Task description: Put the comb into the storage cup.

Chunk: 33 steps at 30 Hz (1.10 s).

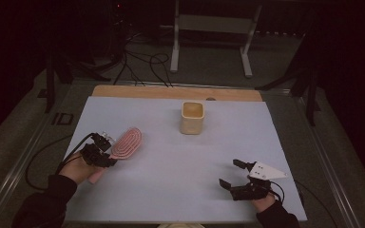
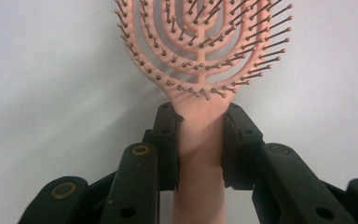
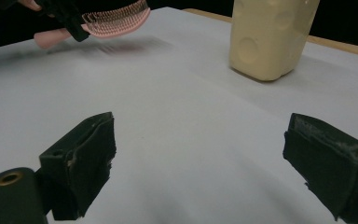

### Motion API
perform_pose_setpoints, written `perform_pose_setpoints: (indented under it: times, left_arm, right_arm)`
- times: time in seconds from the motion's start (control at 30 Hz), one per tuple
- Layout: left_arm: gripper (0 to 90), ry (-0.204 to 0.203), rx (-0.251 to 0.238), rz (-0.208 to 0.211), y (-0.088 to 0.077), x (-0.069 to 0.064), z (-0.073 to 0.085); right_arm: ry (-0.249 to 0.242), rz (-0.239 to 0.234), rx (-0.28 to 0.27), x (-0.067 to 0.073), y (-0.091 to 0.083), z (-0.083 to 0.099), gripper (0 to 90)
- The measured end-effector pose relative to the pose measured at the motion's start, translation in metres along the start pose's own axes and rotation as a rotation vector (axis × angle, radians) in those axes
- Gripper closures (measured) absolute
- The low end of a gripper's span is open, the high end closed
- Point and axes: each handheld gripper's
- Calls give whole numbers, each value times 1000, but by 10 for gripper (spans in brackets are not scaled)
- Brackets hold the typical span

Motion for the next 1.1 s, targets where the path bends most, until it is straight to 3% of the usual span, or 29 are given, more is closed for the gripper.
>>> perform_pose_setpoints:
  times: [0.13, 0.33, 0.37, 0.47, 1.1]
  left_arm:
    - [709, 11, -19, -1, -1, -3, -2]
    - [709, 30, -89, -5, -5, -10, -6]
    - [709, 38, -125, 10, -6, -14, -8]
    - [709, 42, -152, 17, -7, -17, -10]
    - [709, 82, -285, 48, -1, -38, -17]
  right_arm:
    - [2, 0, 1, 0, 0, 0, 89]
    - [6, -2, 2, 0, 0, 0, 90]
    - [7, -1, 1, 0, 0, 0, 89]
    - [4, -2, 2, 0, 0, 0, 89]
    - [2, -1, 3, 0, 0, 0, 89]
Point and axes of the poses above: each handheld gripper's, and its own axes: y roughly forward along the jaws, z roughly out of its underside, x roughly to its left, and after that the axes turned 9 degrees about z, right-handed
